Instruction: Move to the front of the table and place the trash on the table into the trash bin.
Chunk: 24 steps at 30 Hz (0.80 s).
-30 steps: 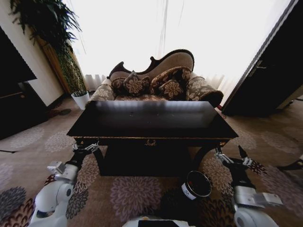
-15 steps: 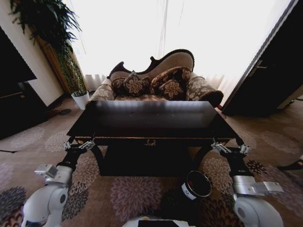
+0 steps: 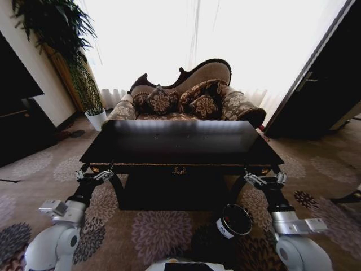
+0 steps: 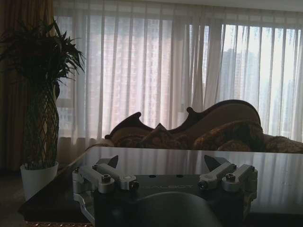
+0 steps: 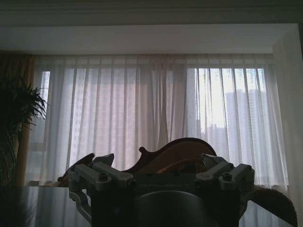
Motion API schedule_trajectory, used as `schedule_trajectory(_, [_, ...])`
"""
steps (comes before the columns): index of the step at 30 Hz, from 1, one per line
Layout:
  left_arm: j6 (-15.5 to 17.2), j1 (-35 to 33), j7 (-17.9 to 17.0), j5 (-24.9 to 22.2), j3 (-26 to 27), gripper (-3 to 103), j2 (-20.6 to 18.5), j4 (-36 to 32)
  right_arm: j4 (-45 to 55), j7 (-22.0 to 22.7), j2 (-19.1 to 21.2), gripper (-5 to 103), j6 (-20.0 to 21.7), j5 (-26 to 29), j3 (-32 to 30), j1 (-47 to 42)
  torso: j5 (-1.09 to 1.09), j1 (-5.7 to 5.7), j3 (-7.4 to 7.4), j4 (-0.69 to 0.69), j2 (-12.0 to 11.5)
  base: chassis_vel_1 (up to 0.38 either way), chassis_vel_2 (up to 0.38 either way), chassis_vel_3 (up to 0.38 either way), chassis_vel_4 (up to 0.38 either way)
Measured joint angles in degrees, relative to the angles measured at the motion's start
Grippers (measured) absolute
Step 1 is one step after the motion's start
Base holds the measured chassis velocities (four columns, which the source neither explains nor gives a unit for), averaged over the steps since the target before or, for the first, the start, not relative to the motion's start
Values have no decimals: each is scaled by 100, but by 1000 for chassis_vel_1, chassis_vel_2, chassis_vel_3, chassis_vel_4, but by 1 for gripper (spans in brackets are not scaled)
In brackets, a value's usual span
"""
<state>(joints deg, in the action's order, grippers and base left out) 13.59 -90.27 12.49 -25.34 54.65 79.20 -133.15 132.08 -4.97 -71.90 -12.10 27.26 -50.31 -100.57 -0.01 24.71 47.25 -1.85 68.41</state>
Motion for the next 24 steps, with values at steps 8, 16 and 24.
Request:
schedule_trajectory(8, [-4,2,5,4,-22,100,-38,30,-23,-65,-31,100,-65,0,-33,-41,0,1,0,0,0,8,-6,-9,7])
schedule_trajectory(16, [-6,11,5,7,-73,100,-92,69,-40,-90,-92,100,-99,0,-56,-87,1,3,1,0,-1,118,-118,-123,144])
schedule_trajectory(24, [-6,41,5,21,-140,100,-125,122,-54,-93,-138,100,-119,-8,-85,-117,-1,-1,0,0,0,267,-241,-263,269])
